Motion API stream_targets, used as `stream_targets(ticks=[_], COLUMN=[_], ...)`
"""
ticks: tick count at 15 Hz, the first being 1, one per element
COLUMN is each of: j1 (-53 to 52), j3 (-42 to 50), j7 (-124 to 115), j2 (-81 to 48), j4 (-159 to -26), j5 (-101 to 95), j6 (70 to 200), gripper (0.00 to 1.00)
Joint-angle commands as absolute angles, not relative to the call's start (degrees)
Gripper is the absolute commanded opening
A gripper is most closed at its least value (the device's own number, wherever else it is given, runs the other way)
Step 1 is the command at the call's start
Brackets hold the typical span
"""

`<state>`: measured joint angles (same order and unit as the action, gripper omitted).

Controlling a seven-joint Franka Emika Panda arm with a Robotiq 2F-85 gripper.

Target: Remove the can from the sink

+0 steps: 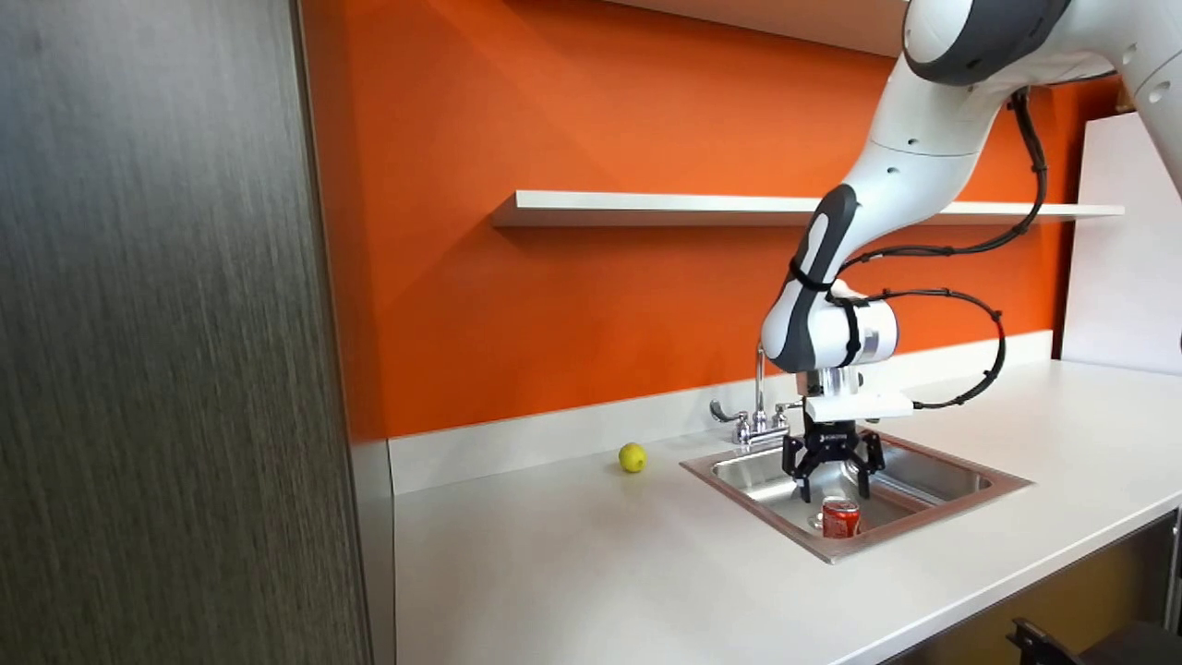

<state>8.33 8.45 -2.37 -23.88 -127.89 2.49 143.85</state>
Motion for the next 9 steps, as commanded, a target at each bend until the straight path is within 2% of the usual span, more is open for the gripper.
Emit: stream_targets(ticks=[1, 9], j1=[9.23, 9.96], j3=[8.48, 8.68], j7=[-3.43, -3.80], j2=[-26.63, -29.96], j4=[-125.07, -122.28], j5=[3.74, 4.23], j6=[143.46, 142.78], gripper=[1.00, 1.00])
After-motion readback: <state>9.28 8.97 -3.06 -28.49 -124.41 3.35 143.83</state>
